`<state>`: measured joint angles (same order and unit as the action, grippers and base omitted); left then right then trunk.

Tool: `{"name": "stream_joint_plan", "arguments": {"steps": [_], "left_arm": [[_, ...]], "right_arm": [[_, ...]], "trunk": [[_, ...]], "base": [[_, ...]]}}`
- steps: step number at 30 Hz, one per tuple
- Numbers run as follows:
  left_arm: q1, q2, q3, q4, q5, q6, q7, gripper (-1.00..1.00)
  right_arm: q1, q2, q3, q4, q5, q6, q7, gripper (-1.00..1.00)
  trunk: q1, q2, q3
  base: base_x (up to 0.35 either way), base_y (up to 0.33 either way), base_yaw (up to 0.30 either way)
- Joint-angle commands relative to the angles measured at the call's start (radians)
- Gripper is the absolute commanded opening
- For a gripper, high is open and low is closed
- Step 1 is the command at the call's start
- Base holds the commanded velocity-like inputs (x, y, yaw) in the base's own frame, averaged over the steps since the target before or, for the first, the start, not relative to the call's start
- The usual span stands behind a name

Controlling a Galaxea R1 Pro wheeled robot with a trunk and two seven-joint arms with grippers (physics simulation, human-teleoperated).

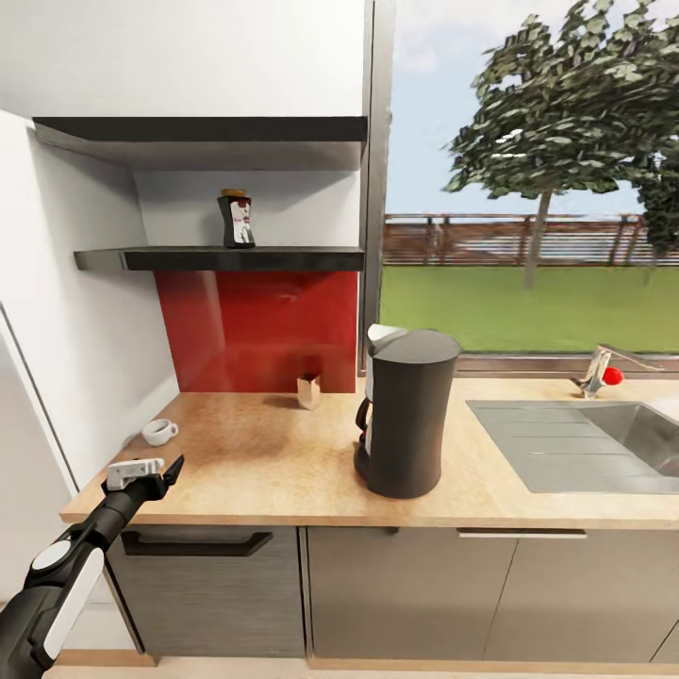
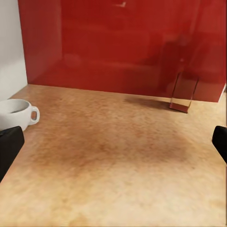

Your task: Set up a coffee station on the kitchen countertop: keep the coffee maker on the countertop, move the bottle of coffee from the kitchen shelf to the counter next to the coffee maker, place a paper coffee filter on top of the coffee maker, put the saucer next to the coffee maker with the coffee cup on the saucer, and place the electric kettle next to the coffee maker.

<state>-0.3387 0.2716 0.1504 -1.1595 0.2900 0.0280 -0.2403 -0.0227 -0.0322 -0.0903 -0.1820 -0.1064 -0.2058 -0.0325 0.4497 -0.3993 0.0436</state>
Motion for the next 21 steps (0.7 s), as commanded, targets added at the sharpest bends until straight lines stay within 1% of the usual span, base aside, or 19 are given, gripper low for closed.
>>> {"name": "stream_joint_plan", "arguments": {"steps": [1,4,8,10,11,14,15,16,17,18,19,20,21], "left_arm": [[0.0,0.0,0.0,0.0,0.01,0.003,-0.008,1.0],[-0.01,-0.001,-0.002,-0.008,0.011,0.017,-0.01,1.0],[-0.017,-0.002,-0.002,-0.063,0.012,0.037,-0.009,1.0],[-0.039,-0.003,-0.002,-0.141,0.012,0.088,-0.008,1.0],[-0.046,-0.003,-0.002,-0.157,0.012,0.103,-0.007,1.0],[-0.092,-0.002,-0.002,-0.222,0.016,0.192,-0.007,1.0],[-0.153,0.0,-0.002,-0.261,0.019,0.273,-0.007,1.0],[-0.179,0.001,-0.001,-0.269,0.02,0.303,-0.007,1.0],[-0.26,0.003,0.0,-0.281,0.023,0.387,-0.007,1.0],[-0.274,0.003,0.0,-0.282,0.023,0.4,-0.007,1.0],[-0.302,0.002,0.0,-0.283,0.023,0.426,-0.008,1.0],[-0.344,0.0,-0.001,-0.285,0.024,0.465,-0.008,1.0],[-0.529,-0.02,-0.002,-0.284,0.027,0.607,-0.007,1.0]], "right_arm": [[0.0,0.0,0.0,0.001,-0.01,-0.004,0.002,1.0],[0.0,-0.001,0.001,0.001,-0.01,-0.004,0.002,1.0],[0.0,-0.002,0.001,0.001,-0.01,-0.004,0.002,1.0],[0.0,-0.003,0.001,0.001,-0.01,-0.005,0.002,1.0],[0.0,-0.003,0.001,0.001,-0.01,-0.005,0.002,1.0],[0.0,-0.002,0.0,0.0,-0.011,-0.005,0.002,1.0],[0.0,-0.002,0.0,0.0,-0.012,-0.004,0.002,1.0],[0.0,-0.002,0.0,0.0,-0.013,-0.004,0.002,1.0],[0.0,0.0,0.001,0.001,-0.013,-0.004,0.003,1.0],[0.0,0.0,0.001,0.001,-0.013,-0.004,0.003,1.0],[0.0,0.001,0.001,0.001,-0.013,-0.004,0.003,1.0],[0.0,0.001,0.001,0.001,-0.013,-0.004,0.003,1.0],[0.0,0.002,0.001,0.001,-0.013,-0.003,0.002,1.0]], "trunk": [[0.0,-0.001,0.0],[0.0,-0.001,0.0],[0.0,-0.001,0.0],[0.0,-0.001,0.0],[0.0,-0.001,0.0],[0.0,-0.001,0.0],[0.0,-0.001,0.0],[0.0,-0.001,0.0],[0.0,-0.001,0.0],[0.0,-0.001,0.0],[0.0,-0.001,0.0],[0.0,-0.001,0.0],[0.0,-0.001,0.0]], "base": [[-0.001,-0.001,0.0],[0.0,0.0,0.0],[0.0,0.0,0.0],[0.0,0.0,0.0],[0.0,0.0,0.0],[0.0,0.0,0.0],[0.0,0.0,0.0],[0.0,0.0,0.0],[0.0,0.0,0.0],[0.0,0.0,0.0],[0.0,0.0,0.0],[0.0,0.0,0.0],[0.0,0.0,0.0]]}}
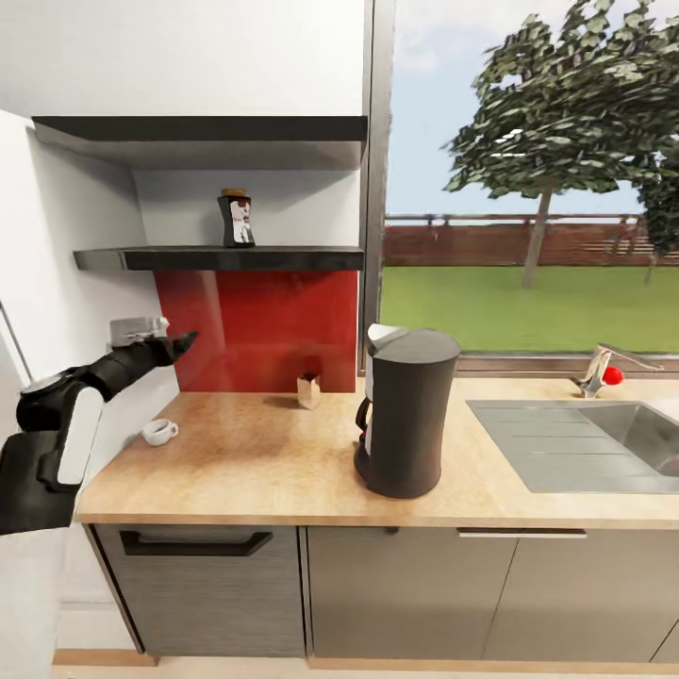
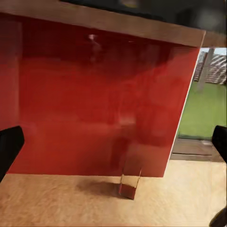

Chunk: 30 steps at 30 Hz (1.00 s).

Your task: Set up a coffee station on the kitchen countertop: keep the coffee maker on the countertop, move the bottle of coffee from the kitchen shelf to the counter next to the coffee maker, place a paper coffee filter on top of the coffee maker, put the saucer next to the coffee maker with the coffee cup on the saucer, and place the electric kettle next to the coffee maker.

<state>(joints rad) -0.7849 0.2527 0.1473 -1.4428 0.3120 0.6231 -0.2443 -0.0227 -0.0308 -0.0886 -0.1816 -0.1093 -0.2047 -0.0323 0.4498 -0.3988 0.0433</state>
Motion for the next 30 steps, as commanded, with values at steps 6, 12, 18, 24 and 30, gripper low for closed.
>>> {"name": "stream_joint_plan", "arguments": {"steps": [6,12,18,24,30], "left_arm": [[-0.35,-0.05,0.0,0.009,0.001,0.224,0.004,1.0],[-0.472,-0.077,-0.013,0.055,-0.008,0.277,0.015,1.0],[-0.63,-0.099,-0.055,0.181,-0.012,0.285,0.12,1.0],[-0.74,-0.126,-0.085,0.314,-0.018,0.278,0.153,1.0],[-0.846,-0.139,-0.094,0.478,-0.03,0.255,0.159,1.0]], "right_arm": [[0.0,0.0,-0.001,0.002,-0.01,-0.004,0.002,1.0],[0.0,0.0,0.0,0.002,-0.01,-0.004,0.002,1.0],[0.0,0.0,-0.001,0.002,-0.01,-0.004,0.002,1.0],[0.0,0.0,0.0,0.002,-0.01,-0.004,0.002,1.0],[0.0,0.0,-0.001,0.002,-0.01,-0.004,0.002,1.0]], "trunk": [[0.0,-0.001,-0.002],[0.0,-0.001,-0.01],[0.0,-0.001,-0.019],[0.0,-0.001,-0.029],[0.0,-0.001,-0.038]], "base": [[0.0,0.0,0.0],[0.0,0.0,0.0],[0.0,0.0,0.0],[0.0,0.0,0.0],[0.0,0.0,0.0]]}}
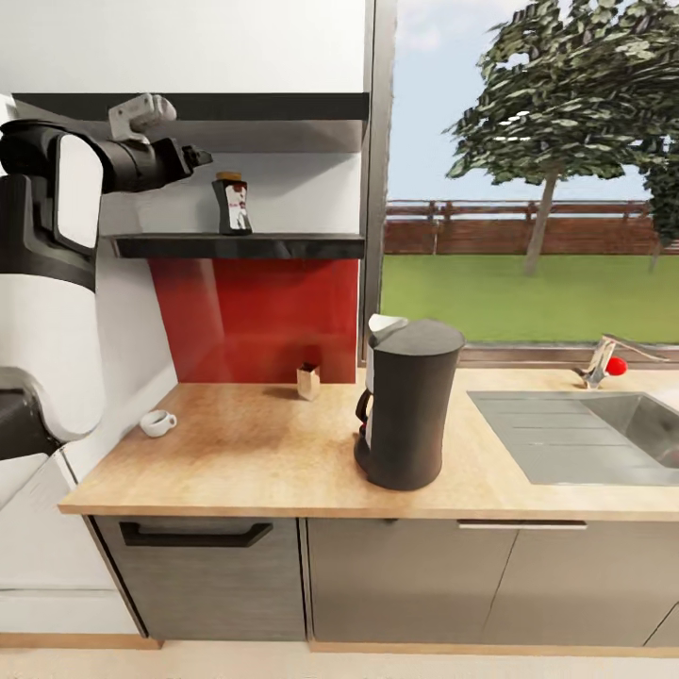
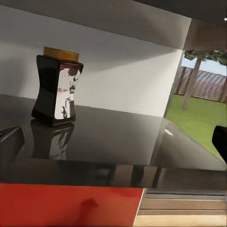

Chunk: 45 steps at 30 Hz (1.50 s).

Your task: Set up a coffee station on the kitchen countertop: keep the coffee maker on the countertop, move the bottle of coffee from the kitchen shelf to the counter next to the coffee maker, place a paper coffee filter on top of the coffee maker, put the saucer next to the coffee maker with the coffee cup on the saucer, and place the electric kettle next to the coffee maker.

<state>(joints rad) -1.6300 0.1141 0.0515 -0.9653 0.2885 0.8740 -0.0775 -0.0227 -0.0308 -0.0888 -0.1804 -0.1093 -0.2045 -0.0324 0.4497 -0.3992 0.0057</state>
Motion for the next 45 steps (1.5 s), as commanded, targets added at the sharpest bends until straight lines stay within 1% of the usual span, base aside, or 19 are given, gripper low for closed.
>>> {"name": "stream_joint_plan", "arguments": {"steps": [1,2,3,5,6,8,9,10,13,15,18,21,27,36,41,45], "left_arm": [[-0.007,-0.001,0.002,0.025,-0.013,-0.023,-0.008,1.0],[-0.007,-0.003,-0.006,0.109,-0.087,-0.156,-0.007,1.0],[-0.006,-0.005,-0.007,0.117,-0.096,-0.167,-0.007,1.0],[-0.001,-0.02,-0.01,0.145,-0.13,-0.206,-0.007,1.0],[0.0,-0.024,-0.01,0.151,-0.139,-0.215,-0.007,1.0],[0.002,-0.041,-0.011,0.172,-0.174,-0.256,-0.006,1.0],[0.003,-0.066,-0.011,0.207,-0.228,-0.324,0.005,1.0],[0.004,-0.082,-0.012,0.234,-0.256,-0.377,0.033,1.0],[0.003,-0.113,-0.012,0.293,-0.282,-0.475,0.112,1.0],[0.002,-0.122,-0.012,0.316,-0.288,-0.5,0.137,1.0],[0.001,-0.123,-0.014,0.315,-0.29,-0.509,0.147,1.0],[0.001,-0.12,-0.016,0.314,-0.289,-0.507,0.147,1.0],[0.002,-0.115,-0.01,0.312,-0.285,-0.505,0.14,1.0],[0.002,-0.113,-0.005,0.31,-0.28,-0.497,0.138,1.0],[0.002,-0.113,-0.005,0.309,-0.281,-0.497,0.138,1.0],[0.002,-0.113,-0.006,0.286,-0.285,-0.496,0.137,1.0]], "right_arm": [[0.0,0.0,0.0,0.001,-0.01,-0.004,0.002,1.0],[0.0,0.0,-0.001,0.001,-0.01,-0.004,0.002,1.0],[0.0,0.0,-0.001,0.001,-0.01,-0.004,0.002,1.0],[0.0,0.0,-0.002,0.001,-0.01,-0.004,0.002,1.0],[0.0,0.0,-0.002,0.001,-0.01,-0.004,0.002,1.0],[0.0,0.0,-0.002,0.001,-0.01,-0.004,0.002,1.0],[0.0,0.0,-0.002,0.001,-0.01,-0.004,0.002,1.0],[0.0,0.0,-0.003,0.001,-0.01,-0.004,0.002,1.0],[0.0,0.0,-0.004,0.001,-0.01,-0.004,0.002,1.0],[0.0,0.0,-0.005,0.001,-0.01,-0.004,0.002,1.0],[0.0,0.0,-0.005,0.001,-0.01,-0.004,0.002,1.0],[0.0,0.0,-0.005,0.001,-0.01,-0.004,0.002,1.0],[0.0,0.0,-0.005,0.001,-0.01,-0.004,0.002,1.0],[0.0,0.0,-0.005,0.001,-0.01,-0.004,0.002,1.0],[0.0,0.0,-0.005,0.001,-0.01,-0.004,0.002,1.0],[0.0,0.0,-0.004,0.001,-0.01,-0.004,0.002,1.0]], "trunk": [[0.0,-0.001,-0.002],[0.0,-0.001,-0.004],[0.0,-0.001,-0.005],[0.0,-0.001,-0.008],[0.0,-0.001,-0.01],[0.0,-0.001,-0.013],[0.0,-0.001,-0.015],[0.0,-0.001,-0.016],[0.0,-0.001,-0.021],[0.0,-0.001,-0.024],[0.0,-0.001,-0.029],[0.0,-0.001,-0.034],[0.0,-0.001,-0.043],[0.0,-0.001,-0.058],[0.0,-0.001,-0.065],[0.0,-0.001,-0.069]], "base": [[0.0,0.0,0.0],[0.0,0.0,0.0],[0.0,0.0,0.0],[0.0,0.0,0.0],[0.0,0.0,0.0],[0.0,0.0,0.0],[0.0,0.0,0.0],[0.0,0.0,0.0],[0.0,0.0,0.0],[0.0,0.0,0.0],[0.0,0.0,0.0],[0.0,0.0,0.0],[0.015,0.0,0.0],[0.272,0.0,0.0],[0.071,0.0,0.0],[0.013,0.0,0.0]]}}
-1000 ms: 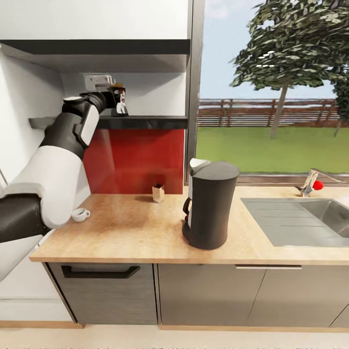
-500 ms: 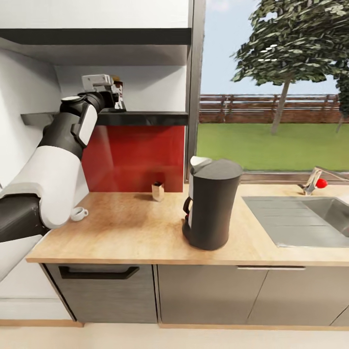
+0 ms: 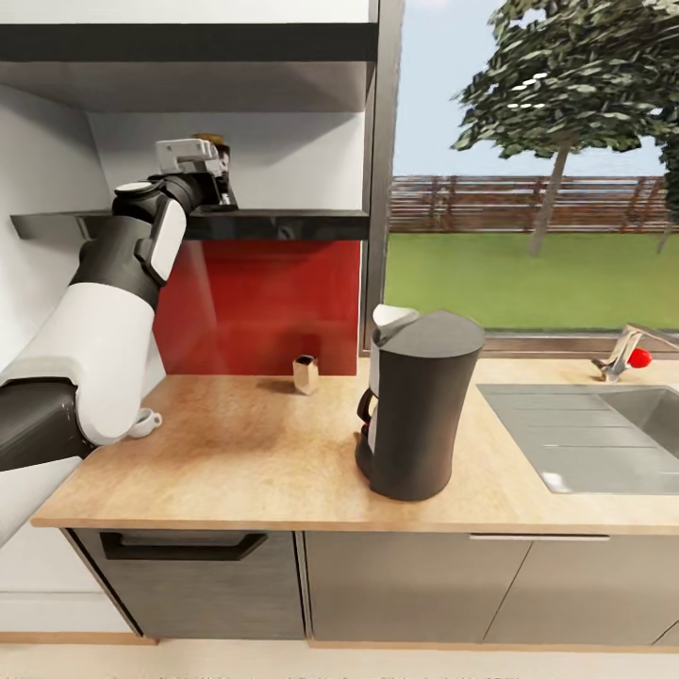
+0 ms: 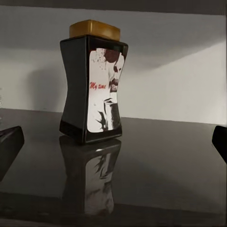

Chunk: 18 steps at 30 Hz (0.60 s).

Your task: Set up a coffee station on the kitchen countertop: keep the coffee maker on the countertop, move the bottle of coffee from the kitchen shelf to the counter next to the coffee maker, place a paper coffee filter on top of the coffee maker, put the saucer next to the coffee maker with the coffee cup on the saucer, and place the electric kettle next to the coffee maker.

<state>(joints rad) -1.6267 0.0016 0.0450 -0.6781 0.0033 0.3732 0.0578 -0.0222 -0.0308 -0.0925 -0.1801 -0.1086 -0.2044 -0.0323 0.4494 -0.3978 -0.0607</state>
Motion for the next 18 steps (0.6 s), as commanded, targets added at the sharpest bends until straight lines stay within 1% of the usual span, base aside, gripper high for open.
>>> {"name": "stream_joint_plan", "arguments": {"steps": [1,4,7,8,9,11,14,15,18], "left_arm": [[-0.001,0.0,0.001,-0.009,-0.001,0.006,0.002,1.0],[-0.001,0.0,0.002,-0.018,-0.003,0.013,0.002,1.0],[-0.001,0.003,0.002,-0.024,-0.004,0.02,0.002,1.0],[-0.002,0.007,0.001,-0.025,-0.003,0.023,0.002,1.0],[0.004,0.012,-0.004,-0.031,-0.003,0.028,-0.004,1.0],[0.015,0.024,-0.005,-0.027,-0.009,0.039,-0.015,1.0],[0.004,0.039,-0.004,-0.018,-0.012,0.056,-0.007,1.0],[-0.001,0.034,-0.004,-0.014,-0.016,0.062,-0.003,1.0],[-0.015,0.032,-0.003,-0.011,-0.03,0.079,-0.001,1.0]], "right_arm": [[-0.001,0.0,0.0,0.001,-0.01,-0.004,0.002,1.0],[-0.001,0.0,0.003,0.001,-0.008,-0.004,0.003,1.0],[-0.001,0.0,0.006,0.001,-0.007,-0.004,0.003,1.0],[-0.001,0.0,0.006,0.001,-0.007,-0.004,0.003,1.0],[-0.001,0.001,0.006,0.007,-0.009,-0.002,0.006,1.0],[-0.001,0.004,0.006,0.018,-0.007,-0.002,0.001,1.0],[-0.001,0.006,0.007,0.022,-0.007,-0.003,0.0,1.0],[-0.001,0.007,0.007,0.016,-0.007,-0.003,0.0,1.0],[-0.001,0.007,0.008,0.006,-0.007,-0.003,0.0,1.0]], "trunk": [[0.001,-0.002,-0.003],[0.001,-0.002,-0.003],[0.001,-0.002,-0.003],[0.001,-0.002,-0.003],[0.001,-0.002,-0.003],[0.001,-0.002,-0.003],[0.001,-0.002,-0.003],[0.001,-0.002,-0.003],[0.001,-0.002,-0.003]], "base": [[0.01,0.0,0.0],[0.059,0.0,0.0],[0.168,0.0,0.0],[0.283,0.0,0.0],[0.0,0.0,0.0],[0.0,0.0,0.0],[0.0,0.0,0.0],[0.0,0.0,0.0],[0.0,0.0,0.0]]}}
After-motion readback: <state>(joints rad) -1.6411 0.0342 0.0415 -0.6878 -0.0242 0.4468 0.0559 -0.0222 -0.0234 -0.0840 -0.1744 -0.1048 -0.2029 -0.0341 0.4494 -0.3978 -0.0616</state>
